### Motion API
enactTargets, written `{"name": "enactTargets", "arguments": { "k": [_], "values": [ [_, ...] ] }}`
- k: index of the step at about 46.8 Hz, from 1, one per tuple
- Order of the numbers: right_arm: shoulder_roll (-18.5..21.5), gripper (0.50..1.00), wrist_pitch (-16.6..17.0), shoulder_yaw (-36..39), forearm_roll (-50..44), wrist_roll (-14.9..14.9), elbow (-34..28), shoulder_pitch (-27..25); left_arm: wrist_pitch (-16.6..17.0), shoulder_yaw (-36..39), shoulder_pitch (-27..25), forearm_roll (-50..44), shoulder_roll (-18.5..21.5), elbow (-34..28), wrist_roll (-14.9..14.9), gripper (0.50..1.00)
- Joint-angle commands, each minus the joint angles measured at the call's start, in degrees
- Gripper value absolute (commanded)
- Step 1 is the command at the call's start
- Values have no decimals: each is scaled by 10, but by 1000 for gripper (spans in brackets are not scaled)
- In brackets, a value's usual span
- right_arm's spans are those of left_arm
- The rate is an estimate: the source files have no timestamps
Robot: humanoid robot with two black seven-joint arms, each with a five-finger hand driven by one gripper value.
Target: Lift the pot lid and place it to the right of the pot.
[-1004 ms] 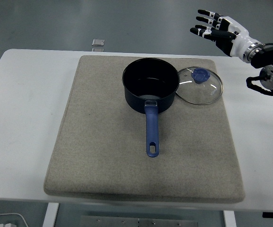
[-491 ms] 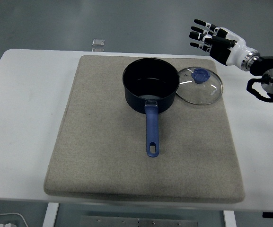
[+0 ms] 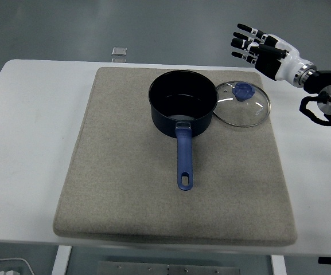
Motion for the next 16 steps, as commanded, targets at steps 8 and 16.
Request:
{"name": "enactTargets", "arguments": {
  "k": [8,16],
  "values": [
    [1,917,-3,2,0,5,0,-4,0,0,0,0,0,0,0,1000],
    [1,917,-5,3,-2,7,1,-4,0,0,0,1,0,-1,0,1000]
  ]
}}
